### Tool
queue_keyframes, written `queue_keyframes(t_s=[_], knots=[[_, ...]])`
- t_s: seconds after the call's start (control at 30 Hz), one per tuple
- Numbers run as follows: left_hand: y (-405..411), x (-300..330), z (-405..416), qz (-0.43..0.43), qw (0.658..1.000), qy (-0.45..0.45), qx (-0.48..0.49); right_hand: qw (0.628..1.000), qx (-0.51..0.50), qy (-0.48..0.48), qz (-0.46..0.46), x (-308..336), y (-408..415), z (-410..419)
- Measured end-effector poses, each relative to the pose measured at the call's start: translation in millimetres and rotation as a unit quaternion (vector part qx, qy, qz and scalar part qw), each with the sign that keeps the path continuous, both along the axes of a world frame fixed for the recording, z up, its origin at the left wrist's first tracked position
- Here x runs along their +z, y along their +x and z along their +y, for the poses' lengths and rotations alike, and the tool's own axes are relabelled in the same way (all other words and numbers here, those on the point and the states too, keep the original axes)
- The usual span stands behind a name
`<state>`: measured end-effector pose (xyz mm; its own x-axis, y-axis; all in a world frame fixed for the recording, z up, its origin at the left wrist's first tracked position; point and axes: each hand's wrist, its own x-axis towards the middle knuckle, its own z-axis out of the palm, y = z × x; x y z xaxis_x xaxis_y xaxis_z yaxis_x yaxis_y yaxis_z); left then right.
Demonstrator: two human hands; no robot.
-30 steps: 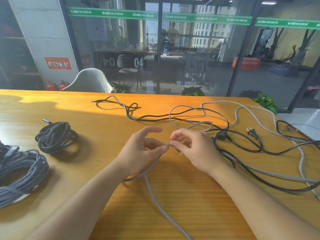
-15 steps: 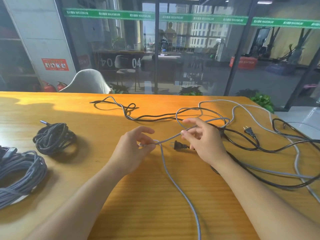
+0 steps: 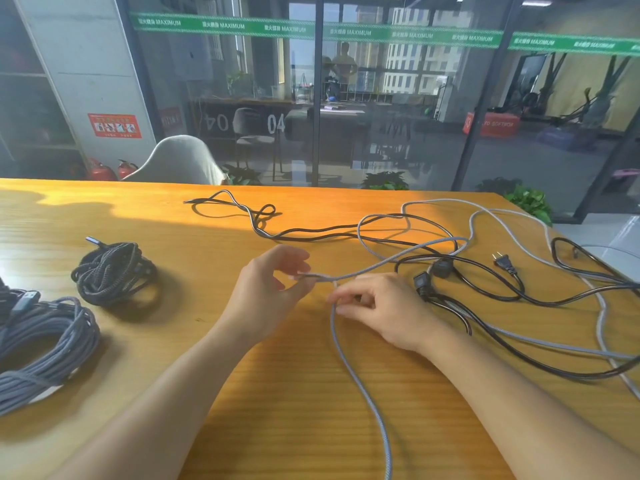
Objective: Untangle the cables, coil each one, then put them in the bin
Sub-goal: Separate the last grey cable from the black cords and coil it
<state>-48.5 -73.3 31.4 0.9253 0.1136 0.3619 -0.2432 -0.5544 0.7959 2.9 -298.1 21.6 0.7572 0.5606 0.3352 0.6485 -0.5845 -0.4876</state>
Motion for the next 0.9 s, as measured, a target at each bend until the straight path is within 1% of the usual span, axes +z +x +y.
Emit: queue_keyframes(t_s=[0.07,0.13,0.23,0.33,0.43,0.6,0.67,0.73,0.83,0.9], knots=[[-1.3,1.7,0.1,-0.012,1.000,-0.008,0.004,0.995,-0.079,0.034,-0.048,2.4,1.9,-1.2],[-4.5,6.5,-0.6,0.005,0.999,-0.040,-0.011,0.981,-0.156,0.073,-0.091,5.8,4.1,-4.1],[-11.9,12.6,-5.8,0.073,0.990,-0.075,-0.090,0.961,-0.232,0.090,-0.118,9.1,8.3,-10.3],[-16.4,13.4,-11.8,0.142,0.974,-0.039,-0.172,0.949,-0.278,0.090,-0.122,7.7,12.8,-17.7],[-21.9,17.2,-16.5,0.169,0.957,-0.028,-0.234,0.941,-0.300,0.091,-0.131,8.3,14.6,-20.1],[-28.2,19.0,-25.5,0.176,0.934,-0.096,-0.296,0.939,-0.308,0.068,-0.136,6.9,15.6,-16.5],[-28.7,18.4,-27.6,0.174,0.933,-0.106,-0.298,0.938,-0.311,0.068,-0.137,7.5,15.2,-16.3],[-27.9,16.7,-28.7,0.174,0.936,-0.087,-0.292,0.937,-0.313,0.070,-0.136,8.0,14.9,-16.1],[-26.0,12.7,-30.3,0.166,0.940,-0.009,-0.298,0.936,-0.311,0.083,-0.139,7.7,15.6,-16.9],[-25.7,11.0,-32.4,0.152,0.944,0.018,-0.293,0.936,-0.312,0.092,-0.135,8.1,16.7,-18.1]])
